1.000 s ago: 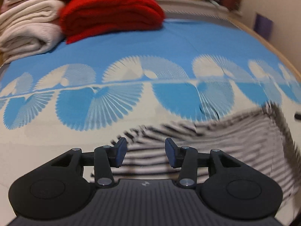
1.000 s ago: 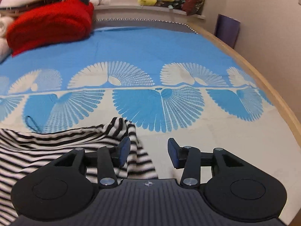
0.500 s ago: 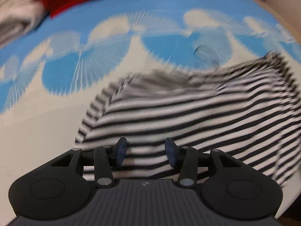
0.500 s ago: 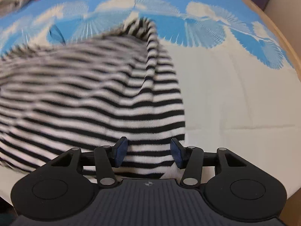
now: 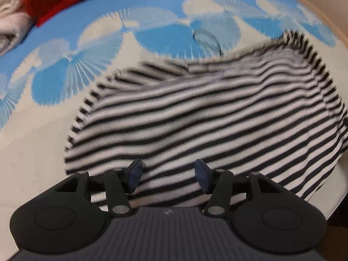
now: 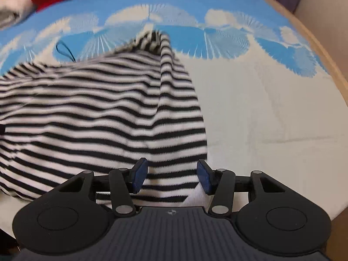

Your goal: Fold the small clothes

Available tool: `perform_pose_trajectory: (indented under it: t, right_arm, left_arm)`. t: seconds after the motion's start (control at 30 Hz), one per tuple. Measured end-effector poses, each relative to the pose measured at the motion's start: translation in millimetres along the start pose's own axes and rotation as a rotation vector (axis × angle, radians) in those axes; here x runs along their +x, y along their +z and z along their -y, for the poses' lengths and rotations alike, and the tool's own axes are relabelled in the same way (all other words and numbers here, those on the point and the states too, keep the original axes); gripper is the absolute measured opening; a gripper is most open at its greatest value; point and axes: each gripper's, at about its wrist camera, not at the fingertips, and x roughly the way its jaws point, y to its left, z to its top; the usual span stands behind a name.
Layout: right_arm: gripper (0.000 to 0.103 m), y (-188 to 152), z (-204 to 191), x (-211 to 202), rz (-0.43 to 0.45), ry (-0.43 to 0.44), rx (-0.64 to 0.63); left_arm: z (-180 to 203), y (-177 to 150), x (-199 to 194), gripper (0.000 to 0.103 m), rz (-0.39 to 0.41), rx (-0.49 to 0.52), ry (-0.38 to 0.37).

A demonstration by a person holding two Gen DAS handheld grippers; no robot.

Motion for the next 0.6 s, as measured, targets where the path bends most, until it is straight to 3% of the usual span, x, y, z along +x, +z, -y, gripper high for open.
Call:
perform_pose_trajectory:
  t: [0.1,0.17,0.27,0.4,0.53,0.6]
  right_arm:
    - [0.052,-6,5,17,-0.074,-0.052,-0.019]
    - [0.057,-16,9,35,-0.165,-0.072,-0.016]
    - [0.058,-11,15,32,-0.153,-0.056,0.029]
    - [0.058,-2,10,-2,-0.023,-0.081,-0.013]
    - [0.059,4,4,-57,0.176,-0.035,-0.018]
    - [0.06,0,2,-82,0.255,0.004,-0.003]
  left_arm:
    - [-5,-1,-2,0.059,-0.01,-0.032,-0.018]
    - [-6,-7,11,0.059,-0.067,-0.034,-0.001]
    - [-4,-16,16,0.061,-0.088,-0.015,0.026]
    - [3,-16,-8,0.062,-0.022,-0.017,0.116]
    - [2,-15,-57,0.062,0.111,-0.073,0.137]
    - [3,-23,-89,0.062,0.218,-0.1,0.158]
